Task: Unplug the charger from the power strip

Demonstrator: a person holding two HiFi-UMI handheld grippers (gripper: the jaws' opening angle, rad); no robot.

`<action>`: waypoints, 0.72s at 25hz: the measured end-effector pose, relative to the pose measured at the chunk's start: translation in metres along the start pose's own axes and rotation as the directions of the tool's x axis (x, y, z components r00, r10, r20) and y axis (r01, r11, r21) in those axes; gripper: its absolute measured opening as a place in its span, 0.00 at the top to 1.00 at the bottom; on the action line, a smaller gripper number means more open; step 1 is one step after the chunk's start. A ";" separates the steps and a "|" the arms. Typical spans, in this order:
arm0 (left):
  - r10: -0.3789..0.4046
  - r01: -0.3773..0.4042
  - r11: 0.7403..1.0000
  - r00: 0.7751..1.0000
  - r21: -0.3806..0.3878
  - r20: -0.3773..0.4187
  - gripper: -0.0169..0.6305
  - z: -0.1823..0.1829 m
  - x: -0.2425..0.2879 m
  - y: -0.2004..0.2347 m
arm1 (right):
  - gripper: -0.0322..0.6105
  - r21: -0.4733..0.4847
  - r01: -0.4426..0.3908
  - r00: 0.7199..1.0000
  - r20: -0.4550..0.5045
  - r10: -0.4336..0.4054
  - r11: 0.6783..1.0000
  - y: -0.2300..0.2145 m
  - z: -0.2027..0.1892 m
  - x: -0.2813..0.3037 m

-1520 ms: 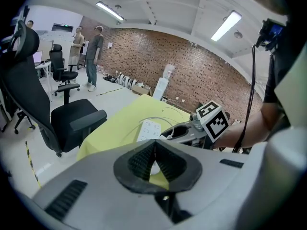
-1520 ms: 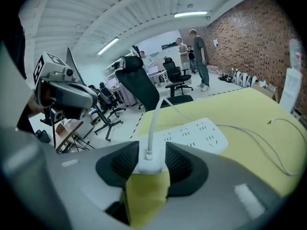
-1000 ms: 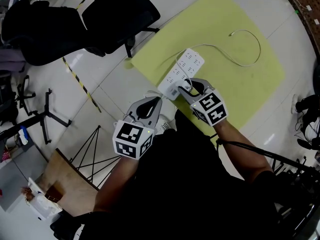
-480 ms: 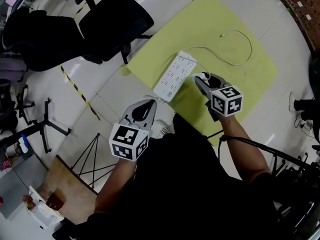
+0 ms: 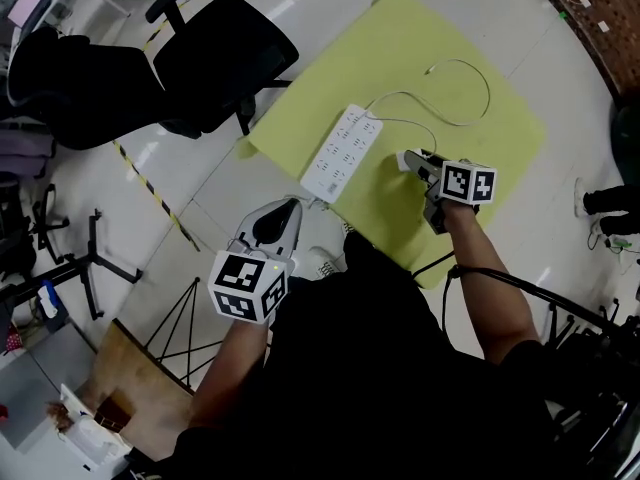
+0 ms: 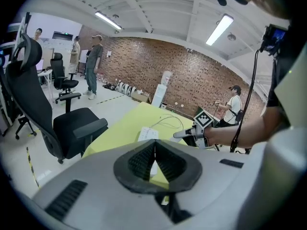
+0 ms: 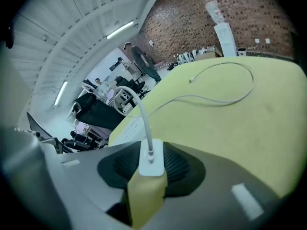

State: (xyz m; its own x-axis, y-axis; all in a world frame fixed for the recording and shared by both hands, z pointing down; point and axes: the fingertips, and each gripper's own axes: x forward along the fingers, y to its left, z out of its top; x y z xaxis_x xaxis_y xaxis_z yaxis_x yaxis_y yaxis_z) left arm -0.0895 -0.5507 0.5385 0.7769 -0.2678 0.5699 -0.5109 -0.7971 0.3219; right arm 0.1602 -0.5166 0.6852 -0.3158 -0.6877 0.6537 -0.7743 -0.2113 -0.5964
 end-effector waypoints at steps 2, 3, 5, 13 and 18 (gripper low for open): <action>0.002 -0.002 1.000 1.000 0.002 0.006 0.96 0.001 -0.003 0.001 | 0.73 -0.005 0.015 1.000 0.015 -0.015 1.000 -0.001 0.000 0.002; 0.003 -0.003 1.000 1.000 0.003 0.009 0.96 0.002 -0.005 0.001 | 0.73 -0.010 0.024 0.999 0.025 -0.024 1.000 0.000 0.001 0.002; 0.005 -0.006 1.000 1.000 0.005 0.016 0.96 0.002 -0.010 0.000 | 0.71 -0.025 0.048 0.998 0.041 -0.047 0.999 0.000 0.003 0.001; 0.006 -0.006 1.000 0.998 0.016 0.056 0.96 0.002 -0.030 -0.007 | 0.58 -0.096 0.194 0.978 0.096 -0.185 0.976 -0.009 0.007 -0.026; -0.001 -0.001 1.000 0.996 0.022 0.088 0.96 -0.001 -0.047 -0.015 | 0.58 -0.159 0.214 0.974 0.116 -0.197 0.964 0.005 0.002 -0.048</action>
State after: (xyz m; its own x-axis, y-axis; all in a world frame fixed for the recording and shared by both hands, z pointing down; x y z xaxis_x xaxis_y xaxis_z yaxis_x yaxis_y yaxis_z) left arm -0.1190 -0.5257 0.5080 0.8065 -0.3139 0.5010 -0.5038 -0.8084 0.3045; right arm 0.1728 -0.4865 0.6499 -0.0915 -0.7082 0.7001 -0.9010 -0.2405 -0.3611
